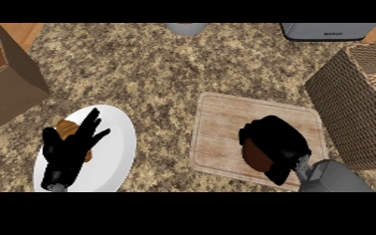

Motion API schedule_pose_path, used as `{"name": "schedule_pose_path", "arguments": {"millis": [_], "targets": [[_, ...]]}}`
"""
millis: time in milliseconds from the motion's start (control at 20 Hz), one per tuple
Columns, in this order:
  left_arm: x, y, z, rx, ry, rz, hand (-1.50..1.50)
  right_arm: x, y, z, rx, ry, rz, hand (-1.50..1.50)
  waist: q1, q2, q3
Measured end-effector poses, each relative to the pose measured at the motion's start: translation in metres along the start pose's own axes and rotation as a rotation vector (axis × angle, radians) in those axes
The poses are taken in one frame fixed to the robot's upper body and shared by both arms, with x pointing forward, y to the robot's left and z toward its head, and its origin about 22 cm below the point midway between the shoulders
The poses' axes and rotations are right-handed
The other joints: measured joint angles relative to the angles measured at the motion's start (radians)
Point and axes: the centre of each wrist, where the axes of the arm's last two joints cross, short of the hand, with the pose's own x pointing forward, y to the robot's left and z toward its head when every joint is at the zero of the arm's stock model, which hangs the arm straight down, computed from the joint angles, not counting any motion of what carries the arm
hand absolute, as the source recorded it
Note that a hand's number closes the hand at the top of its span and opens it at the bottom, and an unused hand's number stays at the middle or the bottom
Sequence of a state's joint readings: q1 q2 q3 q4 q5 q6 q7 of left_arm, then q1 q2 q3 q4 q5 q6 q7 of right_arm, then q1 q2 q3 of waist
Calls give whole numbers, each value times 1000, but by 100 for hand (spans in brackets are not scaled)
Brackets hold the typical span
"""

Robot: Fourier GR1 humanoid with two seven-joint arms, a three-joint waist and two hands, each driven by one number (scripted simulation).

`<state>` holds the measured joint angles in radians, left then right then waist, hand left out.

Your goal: Pick the cupcake from the cutting board and place it in the basket

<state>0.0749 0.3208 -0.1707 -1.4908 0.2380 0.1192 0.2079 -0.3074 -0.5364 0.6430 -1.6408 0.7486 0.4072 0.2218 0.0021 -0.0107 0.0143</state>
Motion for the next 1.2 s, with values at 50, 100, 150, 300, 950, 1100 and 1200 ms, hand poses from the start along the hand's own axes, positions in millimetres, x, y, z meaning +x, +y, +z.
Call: {"name": "schedule_pose_path", "arguments": {"millis": [50, 100, 150, 300, 950, 1100, 1200], "targets": [[-1, 0, 1, 2, -5, 2, 0, 1, 2, 1, -14, -6, 13, 150, -1, -1, 0], [-1, 1, 1, 1, -7, 1, 0, 1, 3, 1, -20, -9, 24, 150, 0, -1, -1], [-1, 1, 2, 4, -7, 0, 0, 1, 4, 0, -28, -12, 34, 150, 0, -2, -2], [-2, 2, 3, 13, -1, -3, 0, 1, 13, 7, -45, 0, 41, 150, -8, -5, -2], [-9, 9, 15, 81, 21, 14, 0, 23, 77, 122, -223, 188, -107, 150, -63, -12, -1], [-9, 11, 17, 87, 22, 21, 0, 41, 64, 131, -374, 146, -339, 150, -69, -8, 1], [-9, 11, 17, 82, 18, 19, 0, 50, 50, 138, -491, 112, -489, 150, -67, -6, 0]]}}
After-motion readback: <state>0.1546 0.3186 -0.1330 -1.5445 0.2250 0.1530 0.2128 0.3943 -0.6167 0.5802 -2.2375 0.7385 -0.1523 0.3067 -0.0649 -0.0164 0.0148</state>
